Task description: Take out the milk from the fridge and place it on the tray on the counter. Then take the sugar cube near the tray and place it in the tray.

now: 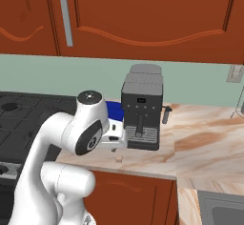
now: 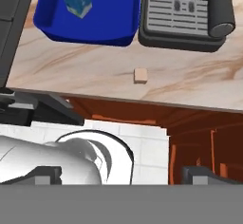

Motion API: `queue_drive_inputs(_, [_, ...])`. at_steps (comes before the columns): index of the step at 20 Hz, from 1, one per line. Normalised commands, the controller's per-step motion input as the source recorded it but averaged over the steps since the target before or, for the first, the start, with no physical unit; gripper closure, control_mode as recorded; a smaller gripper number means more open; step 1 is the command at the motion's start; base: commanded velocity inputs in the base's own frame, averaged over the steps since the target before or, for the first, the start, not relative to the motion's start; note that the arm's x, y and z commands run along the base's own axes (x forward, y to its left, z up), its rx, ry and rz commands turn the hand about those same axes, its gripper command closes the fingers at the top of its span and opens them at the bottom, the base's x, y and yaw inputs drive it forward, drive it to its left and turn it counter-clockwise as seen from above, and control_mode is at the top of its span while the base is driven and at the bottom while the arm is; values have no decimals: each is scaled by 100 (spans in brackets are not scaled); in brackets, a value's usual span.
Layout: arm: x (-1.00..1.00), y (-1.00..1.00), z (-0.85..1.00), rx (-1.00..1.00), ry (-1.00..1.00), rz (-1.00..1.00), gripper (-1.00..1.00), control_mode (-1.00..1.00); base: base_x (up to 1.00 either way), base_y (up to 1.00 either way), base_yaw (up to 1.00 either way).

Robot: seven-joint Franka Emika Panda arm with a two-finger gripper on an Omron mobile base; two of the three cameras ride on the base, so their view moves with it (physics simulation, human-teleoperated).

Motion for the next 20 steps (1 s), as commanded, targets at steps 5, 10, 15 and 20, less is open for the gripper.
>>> queue_drive_inputs(5, [36,4,-45,-1,0,2,-100,-100,0,0,0])
queue_drive_inputs(10, [31,0,-42,-1,1,0,-100,-100,0,0,0])
queue_drive_inputs(15, [27,0,-41,0,0,0,-100,-100,0,0,0])
queue_drive_inputs(20, [38,0,-28,0,0,0,-100,-100,0,0,0])
